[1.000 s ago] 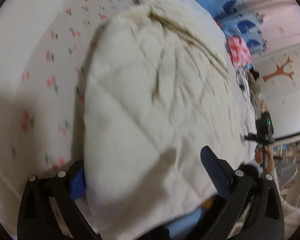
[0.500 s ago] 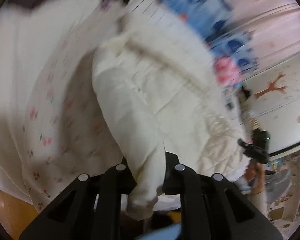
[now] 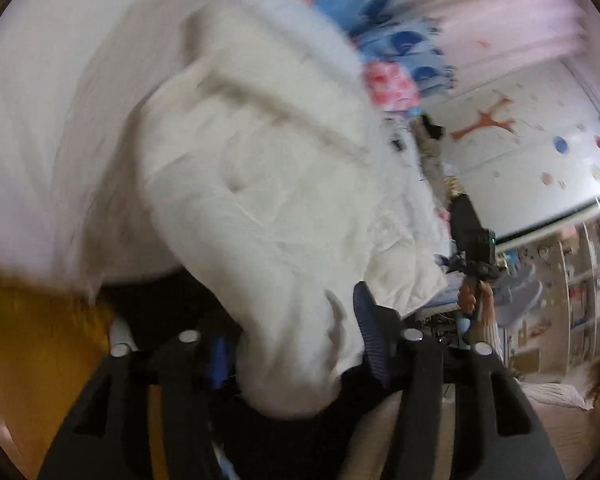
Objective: Fold large clothes
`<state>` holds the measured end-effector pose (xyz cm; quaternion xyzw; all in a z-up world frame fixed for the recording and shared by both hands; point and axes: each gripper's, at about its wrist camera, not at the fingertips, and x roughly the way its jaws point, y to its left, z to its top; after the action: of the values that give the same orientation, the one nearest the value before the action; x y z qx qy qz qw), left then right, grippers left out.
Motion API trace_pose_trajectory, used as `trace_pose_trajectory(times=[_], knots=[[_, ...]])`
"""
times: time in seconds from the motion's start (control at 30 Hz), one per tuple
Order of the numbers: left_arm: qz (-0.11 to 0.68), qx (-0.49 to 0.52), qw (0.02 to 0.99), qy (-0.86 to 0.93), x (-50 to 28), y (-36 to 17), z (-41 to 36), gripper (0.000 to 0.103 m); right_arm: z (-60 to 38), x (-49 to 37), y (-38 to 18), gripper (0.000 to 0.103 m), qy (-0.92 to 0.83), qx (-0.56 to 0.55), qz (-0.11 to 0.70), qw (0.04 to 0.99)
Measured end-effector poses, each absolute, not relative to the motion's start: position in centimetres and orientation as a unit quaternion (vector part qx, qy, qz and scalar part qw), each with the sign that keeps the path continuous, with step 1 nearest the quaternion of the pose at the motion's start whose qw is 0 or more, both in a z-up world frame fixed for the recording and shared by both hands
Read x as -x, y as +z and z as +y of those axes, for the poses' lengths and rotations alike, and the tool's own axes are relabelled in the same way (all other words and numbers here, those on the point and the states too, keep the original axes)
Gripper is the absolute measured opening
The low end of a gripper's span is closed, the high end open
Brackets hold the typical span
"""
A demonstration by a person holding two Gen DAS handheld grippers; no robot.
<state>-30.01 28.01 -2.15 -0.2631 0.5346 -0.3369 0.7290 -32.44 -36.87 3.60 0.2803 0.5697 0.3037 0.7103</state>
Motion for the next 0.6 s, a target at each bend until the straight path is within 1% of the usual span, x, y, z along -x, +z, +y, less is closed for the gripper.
trace_pose_trajectory(times=[0.03, 0.07, 0.1, 0.13, 0.17, 0.2, 0.23, 0.27, 0.33, 0.37, 0.4, 0.43, 0.47, 0.5, 0.53, 0.57, 0.6], knots=[[0.538, 0.294, 0.719, -0.328, 30.1, -4.2, 29.2, 0.054, -38.1, 33.1, 1.4, 0.062, 0.293, -0.315, 0.574, 0.696], [0.535, 0.326, 0.709, -0.323, 30.0, -5.5, 30.3, 0.057, -39.0, 33.5, 0.2, 0.064, 0.288, -0.344, 0.569, 0.690], [0.528, 0.350, 0.706, -0.316, 29.9, -6.4, 31.1, 0.068, -39.4, 33.8, -0.5, 0.068, 0.285, -0.357, 0.564, 0.688], [0.513, 0.366, 0.714, -0.304, 30.0, -6.8, 32.1, 0.078, -39.6, 34.0, -1.1, 0.069, 0.284, -0.369, 0.559, 0.686], [0.502, 0.377, 0.718, -0.302, 29.9, -7.0, 32.6, 0.082, -39.7, 34.1, -1.6, 0.072, 0.291, -0.385, 0.550, 0.681], [0.492, 0.390, 0.715, -0.307, 29.8, -7.0, 32.7, 0.087, -39.6, 34.0, -1.8, 0.077, 0.300, -0.399, 0.541, 0.677], [0.485, 0.393, 0.714, -0.316, 29.8, -6.8, 32.7, 0.094, -39.3, 34.0, -1.8, 0.079, 0.309, -0.410, 0.529, 0.676], [0.485, 0.384, 0.718, -0.319, 30.1, -6.8, 33.0, 0.096, -38.7, 34.0, -1.8, 0.082, 0.317, -0.413, 0.523, 0.675], [0.507, 0.363, 0.711, -0.326, 29.7, -7.3, 31.4, 0.096, -38.0, 33.8, -2.0, 0.081, 0.331, -0.411, 0.518, 0.673], [0.524, 0.354, 0.701, -0.329, 29.4, -7.6, 30.5, 0.096, -37.1, 33.8, -2.3, 0.080, 0.341, -0.406, 0.518, 0.671], [0.538, 0.341, 0.698, -0.328, 29.4, -8.0, 29.5, 0.096, -36.3, 33.7, -2.4, 0.061, 0.344, -0.395, 0.520, 0.675], [0.539, 0.322, 0.705, -0.330, 29.4, -8.0, 28.1, 0.093, -35.1, 33.5, -2.5, 0.046, 0.347, -0.383, 0.521, 0.679], [0.531, 0.312, 0.714, -0.333, 29.4, -7.7, 27.4, 0.085, -34.8, 33.6, -2.5, 0.033, 0.345, -0.381, 0.512, 0.688], [0.527, 0.307, 0.718, -0.334, 29.6, -7.5, 26.9, 0.060, -34.9, 33.7, -2.1, 0.022, 0.344, -0.384, 0.495, 0.699], [0.521, 0.303, 0.727, -0.329, 29.7, -6.8, 26.5, 0.041, -35.1, 33.8, -1.1, 0.020, 0.349, -0.390, 0.471, 0.710], [0.508, 0.302, 0.739, -0.323, 29.8, -5.8, 26.5, 0.034, -35.2, 33.9, -0.4, 0.017, 0.352, -0.392, 0.456, 0.717], [0.493, 0.304, 0.749, -0.321, 29.9, -4.7, 26.6, 0.020, -35.4, 34.1, 0.8, 0.016, 0.359, -0.391, 0.437, 0.726]])
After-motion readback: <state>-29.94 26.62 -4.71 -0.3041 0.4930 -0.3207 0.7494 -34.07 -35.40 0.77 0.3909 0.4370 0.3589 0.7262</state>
